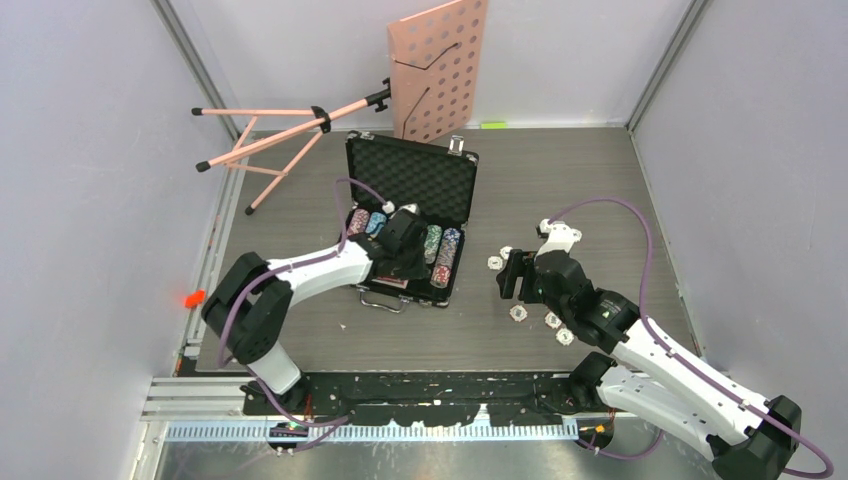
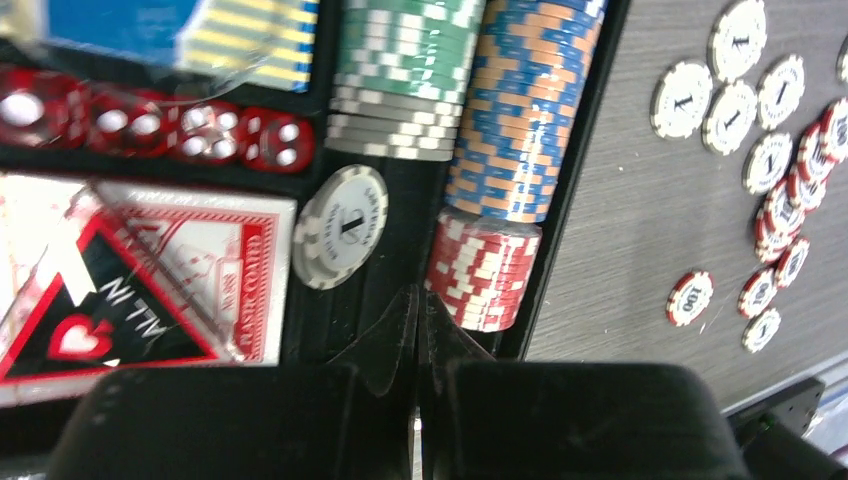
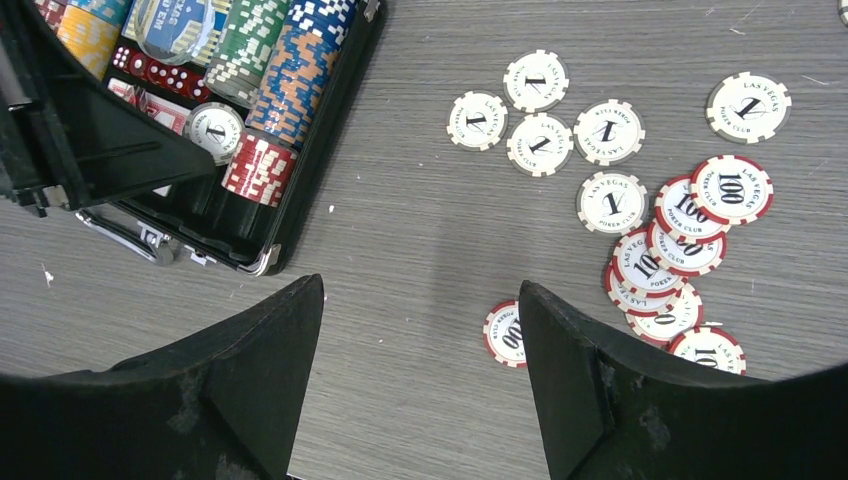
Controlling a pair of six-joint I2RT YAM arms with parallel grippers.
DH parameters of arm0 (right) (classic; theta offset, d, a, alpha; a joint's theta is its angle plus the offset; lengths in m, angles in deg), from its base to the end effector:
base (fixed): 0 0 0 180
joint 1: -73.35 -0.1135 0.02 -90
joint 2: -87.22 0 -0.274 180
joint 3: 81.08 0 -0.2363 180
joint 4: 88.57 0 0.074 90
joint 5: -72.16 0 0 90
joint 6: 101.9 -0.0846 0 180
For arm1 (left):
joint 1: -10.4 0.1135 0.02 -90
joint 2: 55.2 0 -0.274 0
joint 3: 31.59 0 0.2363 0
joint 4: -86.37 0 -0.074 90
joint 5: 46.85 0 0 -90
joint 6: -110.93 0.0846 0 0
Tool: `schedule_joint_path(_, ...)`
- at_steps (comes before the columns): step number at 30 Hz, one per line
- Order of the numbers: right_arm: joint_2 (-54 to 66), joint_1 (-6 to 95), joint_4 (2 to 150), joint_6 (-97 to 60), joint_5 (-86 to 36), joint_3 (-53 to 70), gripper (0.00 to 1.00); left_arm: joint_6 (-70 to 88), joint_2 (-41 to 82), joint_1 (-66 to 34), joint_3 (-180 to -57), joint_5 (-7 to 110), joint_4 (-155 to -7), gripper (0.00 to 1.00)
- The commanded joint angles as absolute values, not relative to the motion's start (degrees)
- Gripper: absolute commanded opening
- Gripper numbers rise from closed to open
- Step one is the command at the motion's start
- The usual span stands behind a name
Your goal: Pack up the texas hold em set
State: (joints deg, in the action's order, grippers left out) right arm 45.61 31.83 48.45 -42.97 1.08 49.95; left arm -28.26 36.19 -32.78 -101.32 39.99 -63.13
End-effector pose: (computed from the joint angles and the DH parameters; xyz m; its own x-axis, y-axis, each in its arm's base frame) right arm 0.1490 0.0953 0.2360 -0.5953 0.1250 -0.7937 -0.1430 0.9556 0.2578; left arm 0.2537 -0.2316 0.1751 -0.8748 -0.2154 -0.4339 -0.0054 0.9000 -0.4359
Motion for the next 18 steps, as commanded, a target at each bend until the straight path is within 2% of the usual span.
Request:
schedule_joint_path(1,46.89,31.95,49.10,-44.06,1.15,49.08,0.77,-21.83,38.58,-32.75,-106.10,44.23,-61.70,0.00)
schedule_joint_path(8,46.96,31.96,48.82,-43.77,1.53,49.12,0.77,-21.32,39.24,-33.54,-107.26,38.94,-57.89,0.00)
schedule_joint_path(13,46.19,31.96,49.11,-43.64,1.42,49.02,0.77,-19.11,38.55,-36.15,-109.06,30.62,-51.84,0.00)
schedule_joint_path(18,46.11,31.97,49.38,-43.89,1.32,49.44,0.77,-19.14,37.83,-36.62,-107.16,28.10,-52.27,0.00)
